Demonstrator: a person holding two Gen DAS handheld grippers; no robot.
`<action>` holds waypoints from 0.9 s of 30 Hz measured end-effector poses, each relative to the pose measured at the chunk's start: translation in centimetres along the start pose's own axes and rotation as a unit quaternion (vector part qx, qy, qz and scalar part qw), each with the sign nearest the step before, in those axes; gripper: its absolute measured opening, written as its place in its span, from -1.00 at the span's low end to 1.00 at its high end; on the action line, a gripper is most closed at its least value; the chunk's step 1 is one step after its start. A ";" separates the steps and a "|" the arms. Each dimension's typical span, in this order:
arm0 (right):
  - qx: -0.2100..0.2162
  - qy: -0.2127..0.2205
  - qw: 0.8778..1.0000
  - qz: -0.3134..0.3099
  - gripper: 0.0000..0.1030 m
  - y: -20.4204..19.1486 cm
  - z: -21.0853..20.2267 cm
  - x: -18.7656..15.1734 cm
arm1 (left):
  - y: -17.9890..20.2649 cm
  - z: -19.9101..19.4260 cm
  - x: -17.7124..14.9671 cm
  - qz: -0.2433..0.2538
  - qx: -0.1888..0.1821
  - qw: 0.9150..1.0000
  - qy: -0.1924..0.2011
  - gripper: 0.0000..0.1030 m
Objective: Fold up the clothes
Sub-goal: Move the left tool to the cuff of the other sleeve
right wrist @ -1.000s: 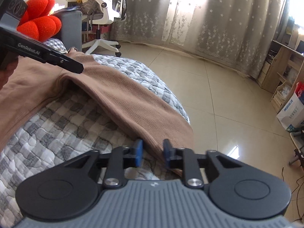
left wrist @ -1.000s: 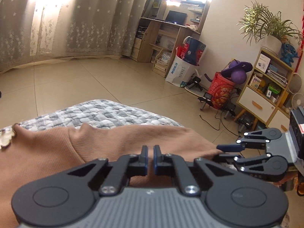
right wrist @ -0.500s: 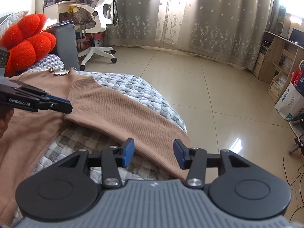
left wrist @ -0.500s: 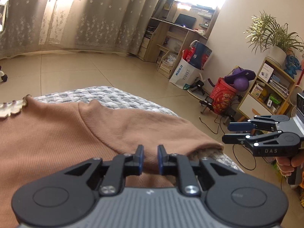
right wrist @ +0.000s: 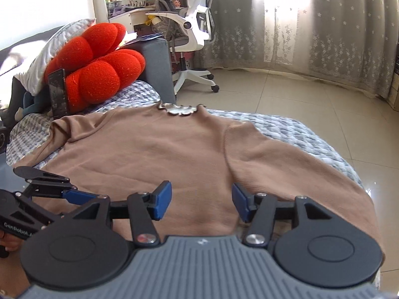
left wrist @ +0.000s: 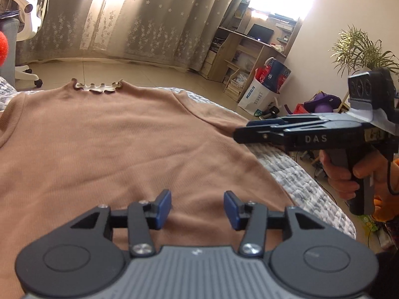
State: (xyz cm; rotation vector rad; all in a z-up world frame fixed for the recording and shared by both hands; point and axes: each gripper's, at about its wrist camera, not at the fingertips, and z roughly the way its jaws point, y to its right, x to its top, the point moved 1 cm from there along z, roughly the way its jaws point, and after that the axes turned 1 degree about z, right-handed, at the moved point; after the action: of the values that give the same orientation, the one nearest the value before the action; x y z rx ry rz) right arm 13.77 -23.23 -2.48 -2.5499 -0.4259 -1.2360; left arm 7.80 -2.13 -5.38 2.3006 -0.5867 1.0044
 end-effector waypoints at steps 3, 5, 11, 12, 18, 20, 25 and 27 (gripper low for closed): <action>0.016 -0.009 1.000 -0.008 0.12 -2.4 1.3 0.3 | 0.2 -2.2 -1.6 0.021 0.005 1.000 -0.007 -0.03; 0.023 -0.015 1.000 -0.008 0.13 -3.7 2.0 0.4 | 0.5 -3.4 -2.4 0.042 0.008 0.999 -0.017 0.03; 0.029 -0.035 0.998 -0.038 0.20 -7.1 3.8 0.8 | 0.4 -7.2 -4.3 0.099 0.025 0.993 -0.055 0.19; 0.028 -0.036 0.998 -0.048 0.21 -7.8 4.0 0.9 | 0.1 -8.0 -4.4 0.097 0.033 0.993 -0.057 0.19; 0.036 -0.035 0.995 -0.081 0.28 -10.7 5.4 1.9 | -4.2 -14.0 -5.0 0.023 0.105 0.994 -0.018 0.36; 0.039 -0.035 0.995 -0.089 0.29 -11.5 6.2 2.1 | -6.2 -16.1 -5.2 -0.018 0.127 0.992 0.001 0.39; 0.048 -0.034 0.994 -0.090 0.30 -13.2 8.2 2.9 | -10.2 -19.9 -6.3 -0.082 0.219 0.972 0.019 0.39; 0.051 -0.034 0.994 -0.088 0.30 -13.8 9.0 3.2 | -11.6 -21.2 -6.9 -0.103 0.257 0.961 0.024 0.39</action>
State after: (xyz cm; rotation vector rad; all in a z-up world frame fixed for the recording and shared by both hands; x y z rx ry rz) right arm 16.90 -6.81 -3.70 -2.5166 -0.7232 -1.1547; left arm -0.76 21.31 -2.25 2.7011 -0.0557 1.2116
